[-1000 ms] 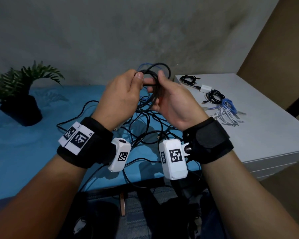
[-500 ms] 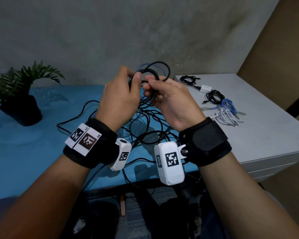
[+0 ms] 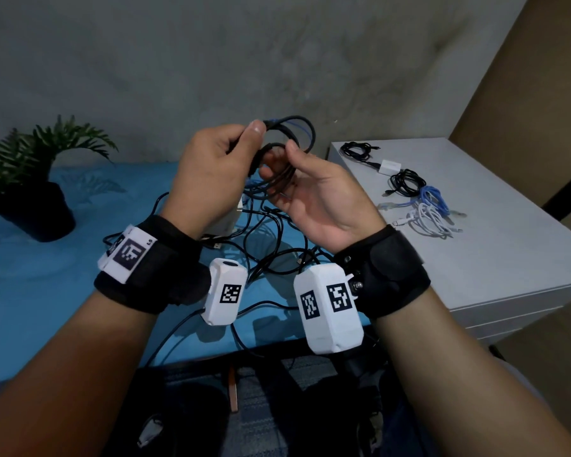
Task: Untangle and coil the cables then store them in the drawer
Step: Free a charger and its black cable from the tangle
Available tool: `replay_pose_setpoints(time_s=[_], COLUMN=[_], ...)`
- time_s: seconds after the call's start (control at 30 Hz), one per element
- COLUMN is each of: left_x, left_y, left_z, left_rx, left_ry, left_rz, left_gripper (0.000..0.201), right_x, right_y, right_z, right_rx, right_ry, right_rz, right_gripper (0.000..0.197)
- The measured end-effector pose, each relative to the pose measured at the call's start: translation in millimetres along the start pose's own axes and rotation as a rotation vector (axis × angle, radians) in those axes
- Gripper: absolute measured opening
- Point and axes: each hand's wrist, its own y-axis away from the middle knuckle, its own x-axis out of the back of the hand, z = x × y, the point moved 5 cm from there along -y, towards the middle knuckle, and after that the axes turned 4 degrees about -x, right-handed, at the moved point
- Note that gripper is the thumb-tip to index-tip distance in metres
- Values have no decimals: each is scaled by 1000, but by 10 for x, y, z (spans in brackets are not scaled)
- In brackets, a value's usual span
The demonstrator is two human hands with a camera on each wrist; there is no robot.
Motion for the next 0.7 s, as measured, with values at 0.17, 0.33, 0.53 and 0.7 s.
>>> replay_pose_setpoints(time_s=[0.17, 0.33, 0.53, 0.7], left_x=[-84, -49, 115, 461], left_y=[-20, 59, 25, -100], left_z=[-155, 20, 66, -95], left_rx=[75, -31, -70, 7], left_ry=[82, -76, -191, -141], left_rz=[-85, -9, 138, 340], left_gripper=[50, 54, 54, 54], right_x=[-106, -30, -8, 41], right_y=[47, 12, -27, 50], right_z=[-3, 16, 71, -70], right_rx=[9, -12, 49, 89], right_ry=[-235, 42, 537, 683], right_rz=[-90, 19, -6, -73], right_gripper=[24, 30, 16, 24])
